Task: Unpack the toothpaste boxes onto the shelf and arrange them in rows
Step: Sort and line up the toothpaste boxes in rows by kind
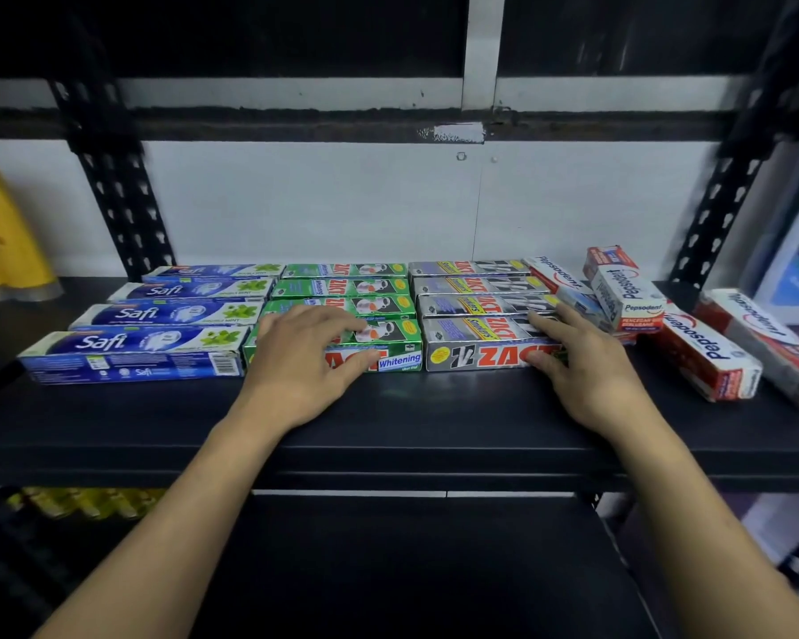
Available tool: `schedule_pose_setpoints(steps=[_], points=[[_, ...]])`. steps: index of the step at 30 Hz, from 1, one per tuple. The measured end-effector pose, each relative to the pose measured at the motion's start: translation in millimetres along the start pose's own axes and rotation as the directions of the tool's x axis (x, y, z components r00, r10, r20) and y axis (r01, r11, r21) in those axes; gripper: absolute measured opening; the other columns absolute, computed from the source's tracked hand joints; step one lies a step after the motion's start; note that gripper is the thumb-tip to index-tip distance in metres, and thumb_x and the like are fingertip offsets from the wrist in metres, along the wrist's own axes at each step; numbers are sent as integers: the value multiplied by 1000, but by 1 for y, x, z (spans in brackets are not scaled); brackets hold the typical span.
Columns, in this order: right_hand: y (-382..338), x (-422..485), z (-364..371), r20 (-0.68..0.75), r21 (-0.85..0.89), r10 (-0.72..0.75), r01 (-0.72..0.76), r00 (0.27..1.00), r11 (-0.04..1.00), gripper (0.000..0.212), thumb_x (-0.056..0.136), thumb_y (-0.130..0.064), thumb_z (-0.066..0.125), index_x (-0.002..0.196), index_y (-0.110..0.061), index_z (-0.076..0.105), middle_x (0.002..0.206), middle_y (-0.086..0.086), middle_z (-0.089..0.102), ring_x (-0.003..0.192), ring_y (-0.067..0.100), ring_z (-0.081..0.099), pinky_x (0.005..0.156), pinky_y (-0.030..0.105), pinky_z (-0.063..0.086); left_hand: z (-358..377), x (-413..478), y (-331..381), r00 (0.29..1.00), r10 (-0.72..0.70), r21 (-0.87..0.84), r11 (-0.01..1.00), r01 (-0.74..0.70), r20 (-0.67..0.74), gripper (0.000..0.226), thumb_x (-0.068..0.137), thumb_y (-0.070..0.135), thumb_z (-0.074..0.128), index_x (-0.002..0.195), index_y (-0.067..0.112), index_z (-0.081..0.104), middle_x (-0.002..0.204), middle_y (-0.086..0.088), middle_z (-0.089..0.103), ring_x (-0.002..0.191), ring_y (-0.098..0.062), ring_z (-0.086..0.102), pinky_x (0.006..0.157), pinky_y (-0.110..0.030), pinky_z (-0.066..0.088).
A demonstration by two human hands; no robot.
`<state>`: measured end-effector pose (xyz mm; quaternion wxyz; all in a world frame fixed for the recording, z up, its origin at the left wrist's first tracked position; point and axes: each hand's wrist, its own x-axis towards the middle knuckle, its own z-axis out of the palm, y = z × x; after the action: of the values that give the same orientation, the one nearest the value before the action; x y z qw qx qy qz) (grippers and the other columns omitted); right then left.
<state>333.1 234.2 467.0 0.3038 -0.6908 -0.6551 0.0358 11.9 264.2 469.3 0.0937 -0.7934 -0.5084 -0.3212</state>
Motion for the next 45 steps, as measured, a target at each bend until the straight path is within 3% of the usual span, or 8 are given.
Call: schedule_pose_setpoints(steps=[15,21,29,34,38,40,45], points=[[-1,-2,-1,10,-19,-16,16,1000,1000,53,93,-30,65,143,-27,49,159,4,29,144,32,30,118,41,25,-2,-1,2,1000,-9,13,1000,9,12,57,81,79,36,111,41,66,122,20,63,119,-11,51,94,-32,21],[-2,-3,-2,39,-41,-12,14,999,999,57,92,-41,60,146,-30,45,160,3,26,145,32,27,119,43,24,-2,-1,2,999,-15,18,1000,14,30,58,80,80,35,112,42,65,123,20,62,120,-11,50,95,-32,21],[-11,-9,-6,48,-43,25,-23,999,999,78,80,-61,66,148,-33,40,162,-2,20,144,31,24,116,44,26,-10,-1,4,998,-41,-41,998,43,43,62,79,80,38,118,41,65,123,19,64,120,-11,52,102,-36,26],[-11,-7,-5,47,-46,34,-32,998,998,79,79,-62,66,148,-34,39,162,-4,18,142,33,25,114,45,28,-26,29,1,997,-80,-97,992,81,12,43,93,59,52,120,31,69,126,7,67,120,-17,57,107,-39,36],[-8,-5,-3,46,-50,30,-28,998,998,79,78,-64,65,147,-35,39,162,-5,18,142,32,26,114,45,29,-25,52,-7,974,-144,-161,972,173,177,27,95,38,60,115,25,73,125,5,68,117,-16,60,93,-25,41],[-5,-4,-1,35,-50,14,-13,999,999,79,77,-66,64,146,-35,41,161,-4,20,142,30,26,115,44,29,-23,56,-10,956,-155,-156,968,198,250,23,93,36,63,108,25,76,109,4,74,101,-14,66,78,-17,43],[-1,-1,3,24,-50,10,-8,1000,999,79,76,-67,64,145,-35,42,161,-3,21,144,28,26,116,43,29,-24,59,-16,947,-182,-216,946,242,263,20,89,35,70,105,24,77,100,9,73,82,-5,63,66,-9,38]])
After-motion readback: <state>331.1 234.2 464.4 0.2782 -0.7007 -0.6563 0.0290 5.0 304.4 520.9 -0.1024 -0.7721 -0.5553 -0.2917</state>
